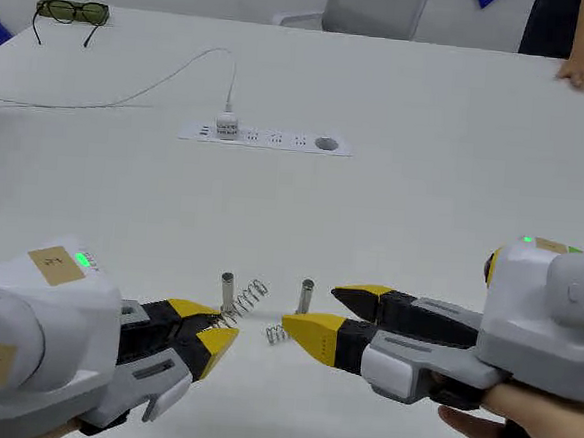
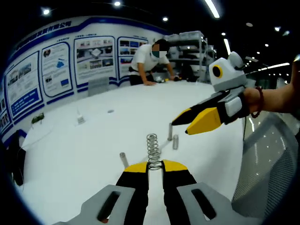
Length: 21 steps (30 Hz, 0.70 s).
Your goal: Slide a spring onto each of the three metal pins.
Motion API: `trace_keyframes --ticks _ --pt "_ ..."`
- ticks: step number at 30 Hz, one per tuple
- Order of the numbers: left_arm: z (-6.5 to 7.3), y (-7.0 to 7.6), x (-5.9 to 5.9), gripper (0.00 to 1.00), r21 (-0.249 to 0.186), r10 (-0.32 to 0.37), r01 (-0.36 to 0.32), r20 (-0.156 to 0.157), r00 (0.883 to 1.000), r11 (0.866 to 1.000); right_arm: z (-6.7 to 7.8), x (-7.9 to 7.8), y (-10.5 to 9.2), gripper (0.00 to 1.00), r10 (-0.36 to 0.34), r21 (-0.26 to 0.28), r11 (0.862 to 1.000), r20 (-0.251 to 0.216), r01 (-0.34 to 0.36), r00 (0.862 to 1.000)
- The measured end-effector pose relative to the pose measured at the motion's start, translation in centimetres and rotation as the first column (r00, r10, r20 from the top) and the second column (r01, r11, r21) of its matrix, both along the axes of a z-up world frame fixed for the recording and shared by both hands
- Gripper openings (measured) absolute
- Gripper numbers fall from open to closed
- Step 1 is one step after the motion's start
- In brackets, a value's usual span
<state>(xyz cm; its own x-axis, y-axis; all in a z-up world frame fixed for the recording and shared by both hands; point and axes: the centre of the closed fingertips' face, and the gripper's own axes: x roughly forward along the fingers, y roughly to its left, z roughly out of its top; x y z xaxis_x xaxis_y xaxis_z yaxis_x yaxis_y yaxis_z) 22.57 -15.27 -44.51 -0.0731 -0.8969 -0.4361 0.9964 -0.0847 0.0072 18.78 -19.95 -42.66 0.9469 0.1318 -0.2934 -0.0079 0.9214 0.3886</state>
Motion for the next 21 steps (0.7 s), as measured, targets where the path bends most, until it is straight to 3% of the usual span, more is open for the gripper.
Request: trace_keyframes --ticks 10,19,21 --pt "0.9 0.2 -1.1 0.10 -0.063 -0.013 0.012 -0.009 1.000 0.998 0.8 0.8 1.1 0.34 -0.008 0.123 0.992 0.050 0.001 0.999" --pt "1.6 0.3 -2.0 0.10 -0.102 -0.033 0.032 -0.009 0.999 0.994 1.7 1.6 1.5 0.26 -0.029 0.269 0.963 0.096 0.002 0.995" --pt "1.7 0.2 -2.1 0.10 -0.114 -0.036 0.035 -0.006 0.999 0.993 1.7 1.6 1.5 0.24 -0.030 0.272 0.962 0.098 0.003 0.995"
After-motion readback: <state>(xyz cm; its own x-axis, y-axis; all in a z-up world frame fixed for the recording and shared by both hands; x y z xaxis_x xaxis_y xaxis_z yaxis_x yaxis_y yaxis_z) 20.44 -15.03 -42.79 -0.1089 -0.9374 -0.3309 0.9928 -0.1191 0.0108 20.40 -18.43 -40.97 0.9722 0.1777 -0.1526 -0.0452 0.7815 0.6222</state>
